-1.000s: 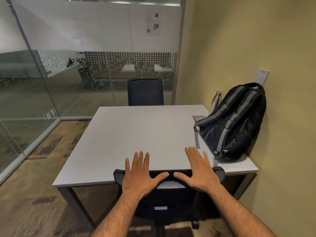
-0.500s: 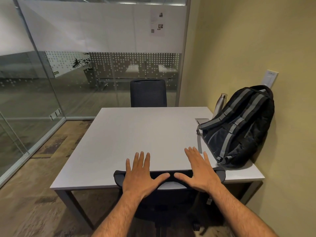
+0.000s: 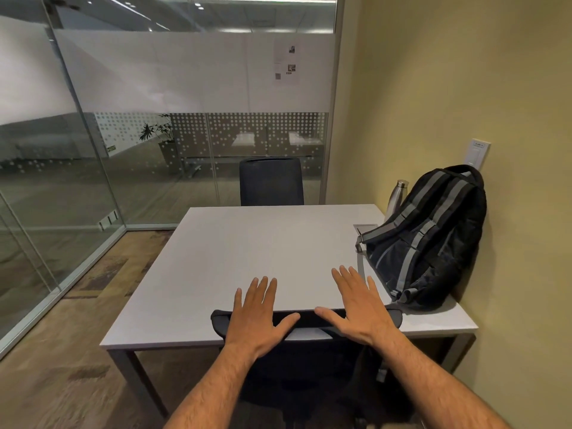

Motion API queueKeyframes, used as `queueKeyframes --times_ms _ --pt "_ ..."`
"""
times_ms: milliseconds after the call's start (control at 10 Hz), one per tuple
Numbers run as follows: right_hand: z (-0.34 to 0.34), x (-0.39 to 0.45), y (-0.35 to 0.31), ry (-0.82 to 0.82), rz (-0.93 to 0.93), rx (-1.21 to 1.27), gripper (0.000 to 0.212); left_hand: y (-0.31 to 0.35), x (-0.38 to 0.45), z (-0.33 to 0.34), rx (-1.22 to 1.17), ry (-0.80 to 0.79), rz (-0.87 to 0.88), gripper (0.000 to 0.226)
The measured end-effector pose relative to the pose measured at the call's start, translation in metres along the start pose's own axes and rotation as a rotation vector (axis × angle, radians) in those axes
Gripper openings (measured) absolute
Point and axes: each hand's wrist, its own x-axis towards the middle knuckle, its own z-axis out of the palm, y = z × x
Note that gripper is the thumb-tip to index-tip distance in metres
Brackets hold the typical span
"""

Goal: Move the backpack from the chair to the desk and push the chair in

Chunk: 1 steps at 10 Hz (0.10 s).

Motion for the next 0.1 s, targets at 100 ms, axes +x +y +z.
queueKeyframes --times_ms 100 --pt "-0.0224 0.0003 -0.0079 0.158 0.005 0.144 0.091 0.0023 -0.0006 -0.0075 -0.016 0.031 0.022 0.106"
